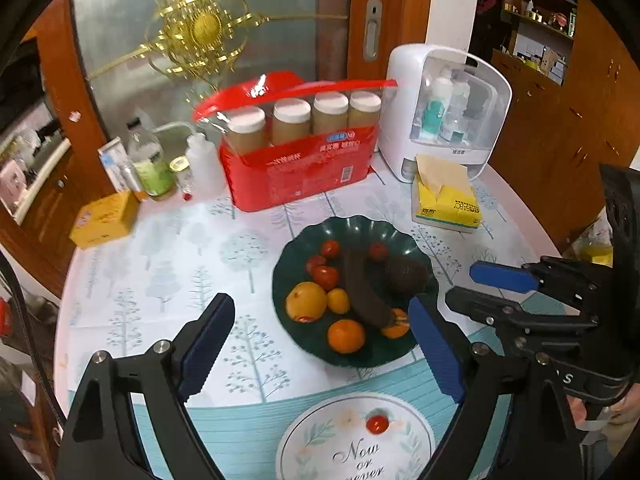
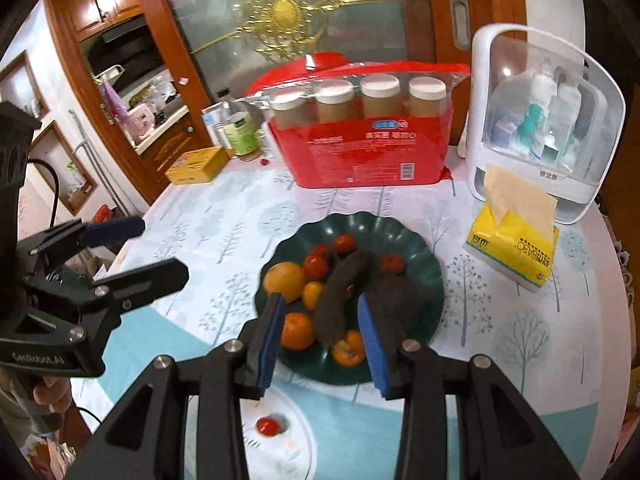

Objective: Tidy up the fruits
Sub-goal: 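Open the left tool on the tomato while the right tool releases the lychee, then move both tools back, bringing the right tool to the last cherry tomato, then close the right tool on the last cherry tomato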

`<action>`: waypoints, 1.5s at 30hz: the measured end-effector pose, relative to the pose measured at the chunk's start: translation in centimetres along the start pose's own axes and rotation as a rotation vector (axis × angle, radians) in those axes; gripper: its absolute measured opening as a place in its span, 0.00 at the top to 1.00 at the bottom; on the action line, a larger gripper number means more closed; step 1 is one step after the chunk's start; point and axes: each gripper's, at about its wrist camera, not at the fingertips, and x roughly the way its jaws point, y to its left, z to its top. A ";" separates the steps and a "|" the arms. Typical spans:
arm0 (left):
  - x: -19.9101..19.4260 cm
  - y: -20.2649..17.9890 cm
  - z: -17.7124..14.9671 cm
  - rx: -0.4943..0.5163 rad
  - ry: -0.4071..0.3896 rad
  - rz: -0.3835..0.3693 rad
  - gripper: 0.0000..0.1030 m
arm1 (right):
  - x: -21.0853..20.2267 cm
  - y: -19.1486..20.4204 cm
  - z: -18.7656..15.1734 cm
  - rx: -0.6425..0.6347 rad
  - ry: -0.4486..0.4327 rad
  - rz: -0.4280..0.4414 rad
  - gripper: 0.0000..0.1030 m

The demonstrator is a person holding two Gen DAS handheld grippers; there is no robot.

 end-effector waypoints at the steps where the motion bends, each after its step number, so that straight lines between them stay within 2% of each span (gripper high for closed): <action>1: -0.6 0.0 -0.3 -0.001 -0.006 0.004 0.15 | -0.5 0.3 -0.4 -0.004 -0.004 0.004 0.63; 7: -3.6 0.3 -2.9 -0.047 -0.049 0.027 0.12 | -2.4 2.1 -3.0 0.004 -0.020 0.036 0.62; 15: -3.2 1.1 -7.8 -0.132 -0.047 0.087 0.11 | -1.8 3.6 -6.9 0.021 -0.008 0.037 0.62; 24: 1.9 2.6 -14.4 -0.209 0.071 0.145 0.11 | 2.2 4.7 -11.6 0.002 0.055 0.000 0.62; 29: 4.8 3.8 -17.4 -0.259 0.150 0.140 0.11 | 5.5 5.3 -14.4 -0.003 0.132 0.002 0.62; 34: 6.9 4.3 -19.0 -0.296 0.194 0.119 0.11 | 7.7 5.5 -15.6 -0.001 0.155 -0.003 0.62; 45: 8.8 4.5 -19.8 -0.290 0.215 0.105 0.11 | 10.8 6.5 -16.3 -0.031 0.162 -0.059 0.63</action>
